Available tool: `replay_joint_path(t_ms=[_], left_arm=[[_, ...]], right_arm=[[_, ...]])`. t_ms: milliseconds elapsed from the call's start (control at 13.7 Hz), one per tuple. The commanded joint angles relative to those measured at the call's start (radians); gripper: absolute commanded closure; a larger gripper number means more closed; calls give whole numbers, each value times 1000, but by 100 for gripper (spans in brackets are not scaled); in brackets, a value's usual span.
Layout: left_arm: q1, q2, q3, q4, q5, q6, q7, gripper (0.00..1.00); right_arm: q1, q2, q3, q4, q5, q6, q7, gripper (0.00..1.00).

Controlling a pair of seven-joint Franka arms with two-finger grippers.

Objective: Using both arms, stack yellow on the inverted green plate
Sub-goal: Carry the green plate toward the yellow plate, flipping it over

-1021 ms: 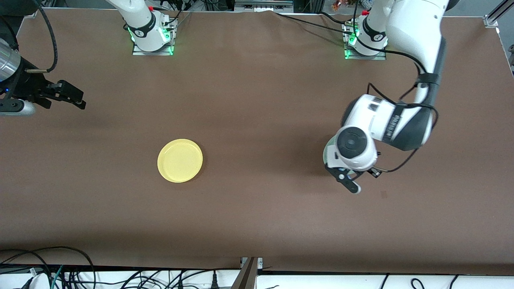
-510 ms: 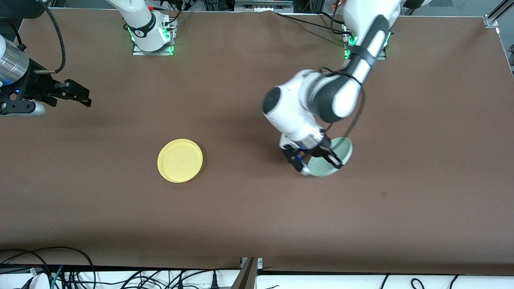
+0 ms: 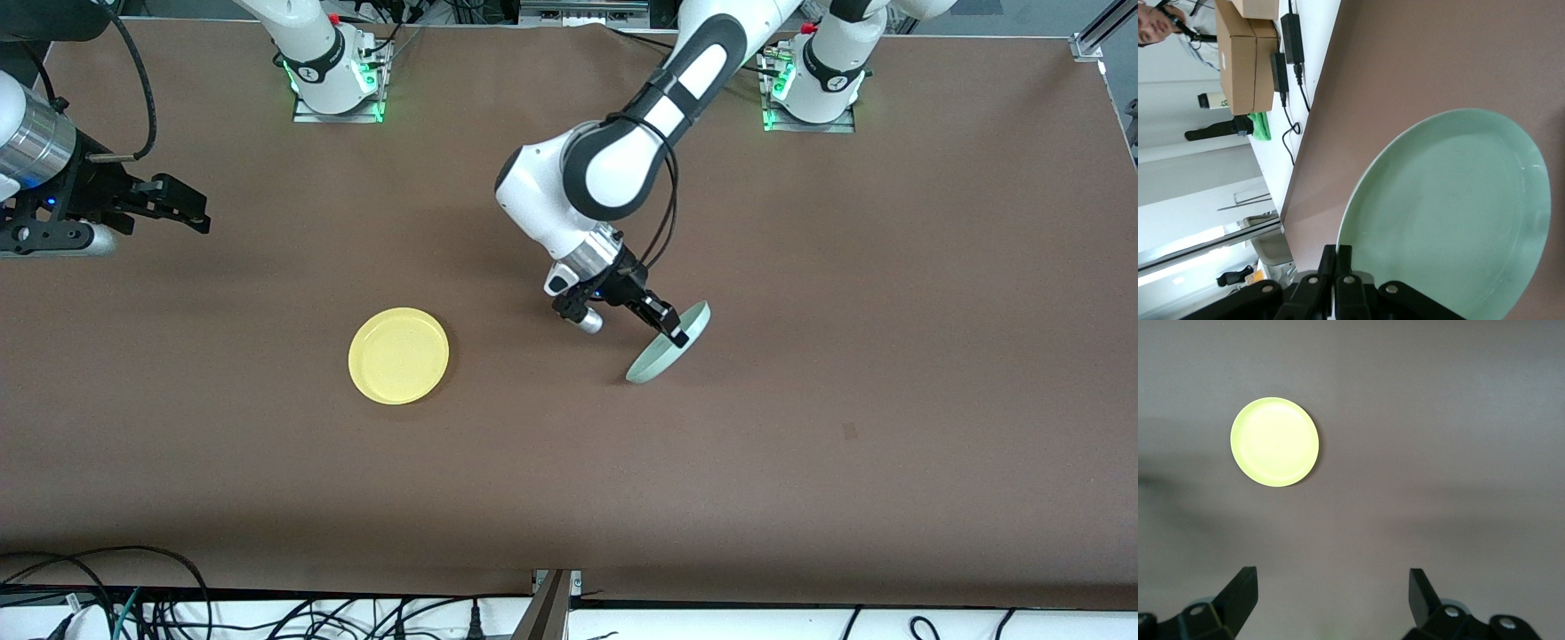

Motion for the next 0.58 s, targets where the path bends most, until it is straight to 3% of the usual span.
replay_joint_path(t_ms=[0,365,438,510], left_arm=[[-59,72,16,34,38,-39,-85,100],[-99,106,6,31,25,-33,-211,100],[-101,120,3,37,20,-31,-229,94],[-105,123,-3,40,-3,-19,-263,74]], right_arm=[[5,0,-5,24,-17,-45,-11,0],[7,2,-2,24,-18,-47,-6,0],[7,2,-2,22,-18,-47,-6,0],[7,2,-2,22,-18,-47,-6,0]])
